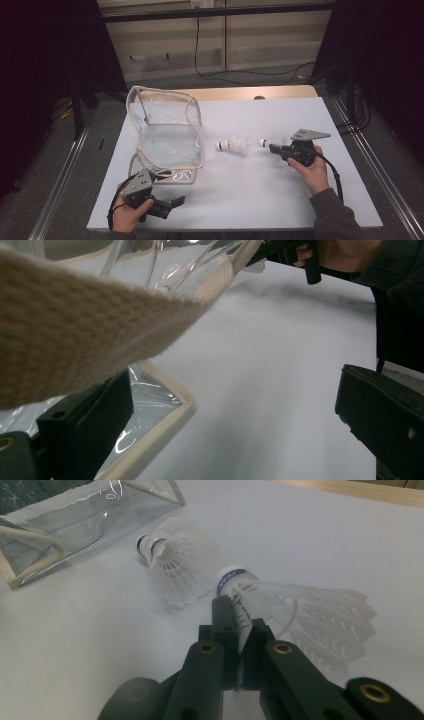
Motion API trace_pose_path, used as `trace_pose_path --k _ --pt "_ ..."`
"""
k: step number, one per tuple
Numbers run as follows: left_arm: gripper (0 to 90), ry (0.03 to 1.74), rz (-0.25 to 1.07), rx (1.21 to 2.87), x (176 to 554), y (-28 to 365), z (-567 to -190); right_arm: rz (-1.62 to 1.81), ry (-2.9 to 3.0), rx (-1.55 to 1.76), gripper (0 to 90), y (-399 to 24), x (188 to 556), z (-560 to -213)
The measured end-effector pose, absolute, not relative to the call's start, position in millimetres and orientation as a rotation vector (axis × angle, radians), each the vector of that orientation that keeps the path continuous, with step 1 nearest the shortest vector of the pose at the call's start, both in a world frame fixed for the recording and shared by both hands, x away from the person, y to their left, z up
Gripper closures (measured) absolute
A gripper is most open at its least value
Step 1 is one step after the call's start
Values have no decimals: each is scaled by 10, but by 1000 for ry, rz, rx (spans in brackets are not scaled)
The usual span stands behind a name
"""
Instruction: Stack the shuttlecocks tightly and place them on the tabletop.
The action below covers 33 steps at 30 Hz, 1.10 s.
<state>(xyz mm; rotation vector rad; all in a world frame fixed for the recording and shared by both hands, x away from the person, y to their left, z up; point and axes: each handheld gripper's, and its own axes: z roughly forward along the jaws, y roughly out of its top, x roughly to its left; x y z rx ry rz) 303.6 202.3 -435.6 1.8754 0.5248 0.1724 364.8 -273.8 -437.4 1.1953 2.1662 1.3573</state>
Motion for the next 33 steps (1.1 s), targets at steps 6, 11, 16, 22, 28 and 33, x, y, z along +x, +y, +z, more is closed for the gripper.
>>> trace_pose_path --k 6,11,16,22,28,33 --pt "21 528 177 1877 3035 2022 -4354 1354 2180 1171 893 -2714 3650 -4377" --pt "21 517 175 1883 3040 2022 -4351 1357 2187 1165 893 -2688 3655 -4383" --pt "21 515 176 1885 3041 2020 -4350 1346 2203 1156 893 -2651 3664 -4394" --pt "21 516 174 1883 3042 2020 -4350 1338 2220 1144 892 -2591 3683 -4402" --pt "21 514 175 1886 3043 2021 -4349 1327 2234 1123 892 -2537 3698 -4402" --pt "21 513 174 1886 3044 2021 -4349 1331 2237 1114 893 -2517 3715 -4402"
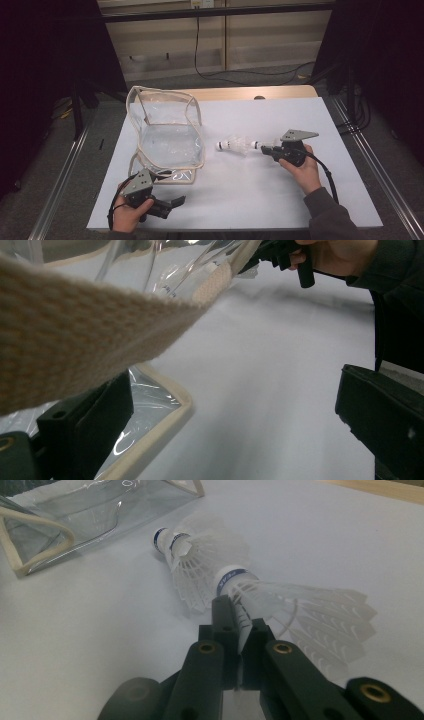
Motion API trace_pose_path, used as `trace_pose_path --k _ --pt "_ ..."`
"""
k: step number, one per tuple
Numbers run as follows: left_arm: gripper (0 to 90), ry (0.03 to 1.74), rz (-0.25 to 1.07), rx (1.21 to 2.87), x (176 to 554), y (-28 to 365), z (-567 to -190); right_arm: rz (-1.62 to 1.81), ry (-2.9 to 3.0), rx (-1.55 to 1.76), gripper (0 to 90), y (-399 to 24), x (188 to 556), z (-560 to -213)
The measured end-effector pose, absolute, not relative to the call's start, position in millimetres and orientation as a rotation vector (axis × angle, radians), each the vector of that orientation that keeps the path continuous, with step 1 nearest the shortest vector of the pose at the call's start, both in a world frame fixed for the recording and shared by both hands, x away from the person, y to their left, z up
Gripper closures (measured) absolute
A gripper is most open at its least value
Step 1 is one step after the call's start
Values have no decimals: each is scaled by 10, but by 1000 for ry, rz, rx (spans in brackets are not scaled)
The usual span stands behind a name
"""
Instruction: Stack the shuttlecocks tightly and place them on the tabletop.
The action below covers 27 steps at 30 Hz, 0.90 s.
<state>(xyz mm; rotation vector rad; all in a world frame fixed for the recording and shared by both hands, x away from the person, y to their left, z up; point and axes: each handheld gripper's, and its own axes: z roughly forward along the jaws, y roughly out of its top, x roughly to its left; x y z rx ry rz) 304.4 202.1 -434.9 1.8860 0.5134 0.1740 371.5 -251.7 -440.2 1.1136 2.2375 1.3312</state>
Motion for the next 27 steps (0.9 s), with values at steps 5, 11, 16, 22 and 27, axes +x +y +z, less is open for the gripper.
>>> trace_pose_path --k 5,11,16,22,27 --pt "21 514 175 1885 3043 2017 -4348 1323 2242 1115 892 -2505 3725 -4407" --pt "21 512 175 1886 3045 2019 -4347 1317 2252 1106 892 -2487 3733 -4416" --pt "21 515 172 1882 3045 2016 -4346 1320 2249 1106 891 -2487 3735 -4409" --pt "21 517 171 1877 3042 2015 -4345 1325 2255 1097 891 -2445 3750 -4389" --pt "21 514 170 1880 3043 2018 -4346 1328 2258 1091 890 -2402 3766 -4380"
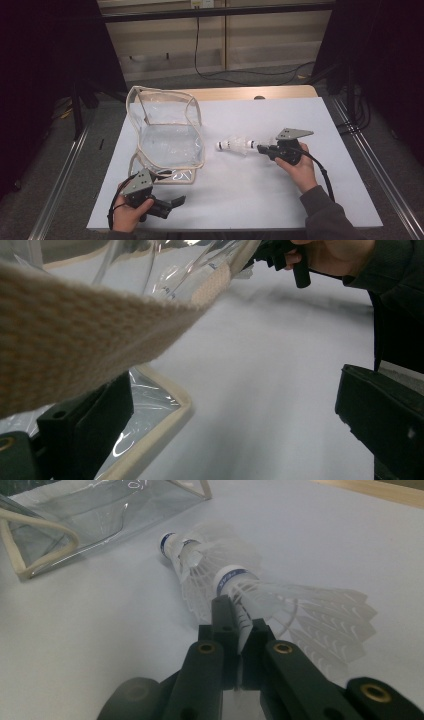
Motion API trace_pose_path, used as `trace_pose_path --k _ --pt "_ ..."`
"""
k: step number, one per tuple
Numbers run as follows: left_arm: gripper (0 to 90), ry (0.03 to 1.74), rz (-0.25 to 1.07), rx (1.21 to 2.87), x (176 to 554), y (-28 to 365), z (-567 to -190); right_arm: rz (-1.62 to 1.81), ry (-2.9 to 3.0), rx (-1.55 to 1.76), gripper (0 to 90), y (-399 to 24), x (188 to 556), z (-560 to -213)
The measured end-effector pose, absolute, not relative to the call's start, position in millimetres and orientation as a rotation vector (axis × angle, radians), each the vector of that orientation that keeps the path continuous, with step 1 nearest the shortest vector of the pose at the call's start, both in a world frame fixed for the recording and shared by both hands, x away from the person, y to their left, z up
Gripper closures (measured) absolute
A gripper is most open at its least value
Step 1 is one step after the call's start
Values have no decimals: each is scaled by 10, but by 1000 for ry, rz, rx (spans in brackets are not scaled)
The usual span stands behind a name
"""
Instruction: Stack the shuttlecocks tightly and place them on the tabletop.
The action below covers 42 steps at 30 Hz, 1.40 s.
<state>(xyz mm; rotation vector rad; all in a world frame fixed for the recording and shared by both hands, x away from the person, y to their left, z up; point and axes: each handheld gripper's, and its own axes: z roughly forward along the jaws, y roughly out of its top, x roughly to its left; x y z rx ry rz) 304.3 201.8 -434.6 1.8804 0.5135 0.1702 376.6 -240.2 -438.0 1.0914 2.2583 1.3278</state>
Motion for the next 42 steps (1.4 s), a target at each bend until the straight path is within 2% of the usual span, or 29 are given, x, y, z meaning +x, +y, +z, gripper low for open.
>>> trace_pose_path --k 42 --pt "21 509 165 1880 3044 2012 -4350 1328 2315 1074 889 -2132 3900 -4472"
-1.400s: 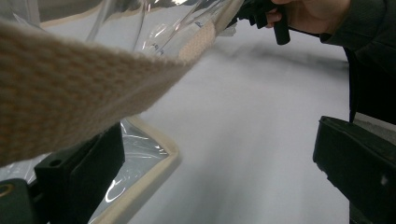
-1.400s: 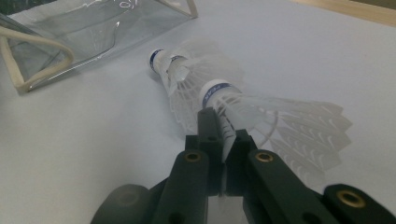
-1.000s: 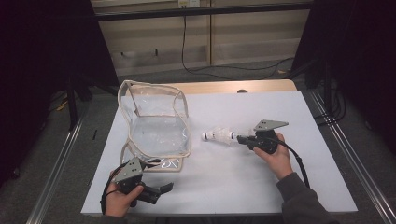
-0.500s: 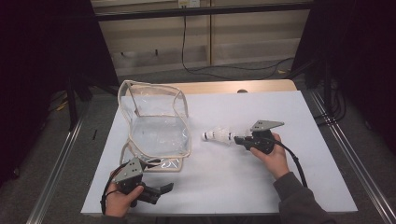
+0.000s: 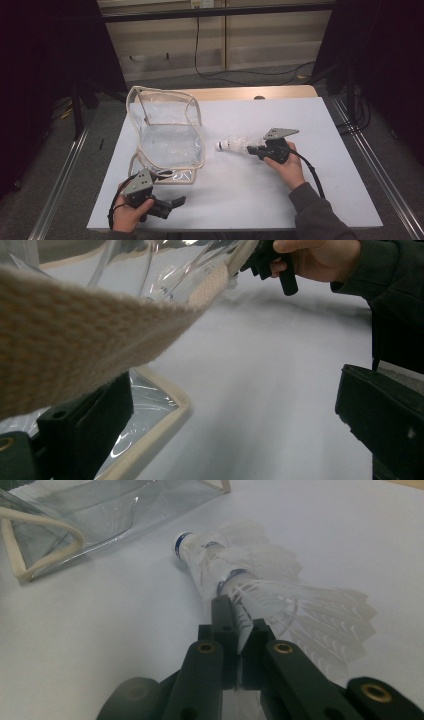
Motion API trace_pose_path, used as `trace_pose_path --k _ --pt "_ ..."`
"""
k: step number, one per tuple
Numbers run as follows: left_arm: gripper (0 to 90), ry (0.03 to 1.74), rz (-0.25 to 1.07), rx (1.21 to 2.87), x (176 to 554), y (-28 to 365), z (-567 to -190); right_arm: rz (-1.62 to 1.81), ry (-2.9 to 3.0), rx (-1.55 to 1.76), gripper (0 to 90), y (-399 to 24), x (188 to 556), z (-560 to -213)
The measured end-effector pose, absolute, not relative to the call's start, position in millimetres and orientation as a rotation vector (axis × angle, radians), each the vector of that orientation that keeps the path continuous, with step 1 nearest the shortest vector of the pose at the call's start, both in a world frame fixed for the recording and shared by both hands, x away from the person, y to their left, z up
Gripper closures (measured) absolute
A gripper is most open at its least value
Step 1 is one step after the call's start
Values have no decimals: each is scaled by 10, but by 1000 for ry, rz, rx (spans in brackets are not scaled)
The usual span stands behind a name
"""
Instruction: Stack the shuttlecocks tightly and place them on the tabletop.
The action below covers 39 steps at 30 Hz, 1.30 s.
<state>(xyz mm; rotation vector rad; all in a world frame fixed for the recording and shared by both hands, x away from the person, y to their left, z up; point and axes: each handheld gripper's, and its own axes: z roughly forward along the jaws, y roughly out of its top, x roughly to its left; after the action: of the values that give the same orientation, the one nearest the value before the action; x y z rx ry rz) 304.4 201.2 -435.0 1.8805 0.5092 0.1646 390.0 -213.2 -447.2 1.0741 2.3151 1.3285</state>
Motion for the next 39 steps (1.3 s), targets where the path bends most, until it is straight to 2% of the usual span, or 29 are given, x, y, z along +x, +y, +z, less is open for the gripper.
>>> trace_pose_path --k 39 --pt "21 510 164 1883 3049 2012 -4354 1294 2334 1052 887 -2006 3969 -4488"
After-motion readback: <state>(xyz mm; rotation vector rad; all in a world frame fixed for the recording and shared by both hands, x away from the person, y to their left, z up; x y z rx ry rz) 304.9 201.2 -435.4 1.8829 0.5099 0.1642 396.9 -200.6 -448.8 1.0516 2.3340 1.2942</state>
